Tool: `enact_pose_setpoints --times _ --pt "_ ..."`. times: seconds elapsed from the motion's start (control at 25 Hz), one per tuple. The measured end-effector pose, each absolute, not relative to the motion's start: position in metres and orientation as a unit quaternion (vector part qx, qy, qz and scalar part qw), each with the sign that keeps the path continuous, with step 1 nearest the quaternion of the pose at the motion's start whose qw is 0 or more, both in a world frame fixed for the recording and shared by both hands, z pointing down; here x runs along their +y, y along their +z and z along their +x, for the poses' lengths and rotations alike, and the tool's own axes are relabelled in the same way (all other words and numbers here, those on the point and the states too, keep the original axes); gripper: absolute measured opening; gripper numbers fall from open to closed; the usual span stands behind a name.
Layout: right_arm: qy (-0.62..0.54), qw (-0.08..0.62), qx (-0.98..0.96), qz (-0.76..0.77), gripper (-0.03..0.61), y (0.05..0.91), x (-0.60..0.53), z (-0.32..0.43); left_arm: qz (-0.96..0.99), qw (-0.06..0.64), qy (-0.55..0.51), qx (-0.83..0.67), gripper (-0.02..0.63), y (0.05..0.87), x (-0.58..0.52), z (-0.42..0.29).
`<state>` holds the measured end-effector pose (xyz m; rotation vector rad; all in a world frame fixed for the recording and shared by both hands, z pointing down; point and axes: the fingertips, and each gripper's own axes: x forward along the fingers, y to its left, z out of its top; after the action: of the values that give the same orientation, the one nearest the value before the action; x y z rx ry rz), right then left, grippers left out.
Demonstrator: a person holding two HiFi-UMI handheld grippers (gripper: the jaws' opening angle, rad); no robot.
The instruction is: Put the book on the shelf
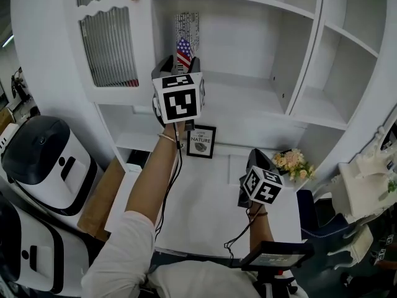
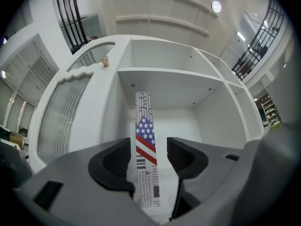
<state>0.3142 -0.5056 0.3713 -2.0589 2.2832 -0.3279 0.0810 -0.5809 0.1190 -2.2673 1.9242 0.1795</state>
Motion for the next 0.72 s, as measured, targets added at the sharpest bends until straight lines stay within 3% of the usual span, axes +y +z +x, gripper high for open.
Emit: enact_pose_setpoints --times 0.72 --pt "-0.086 0.010 0.760 -0.644 0.021 0.360 -0.462 0.276 -0.772 0.085 0.057 0.628 0.226 0.160 -0.507 0.067"
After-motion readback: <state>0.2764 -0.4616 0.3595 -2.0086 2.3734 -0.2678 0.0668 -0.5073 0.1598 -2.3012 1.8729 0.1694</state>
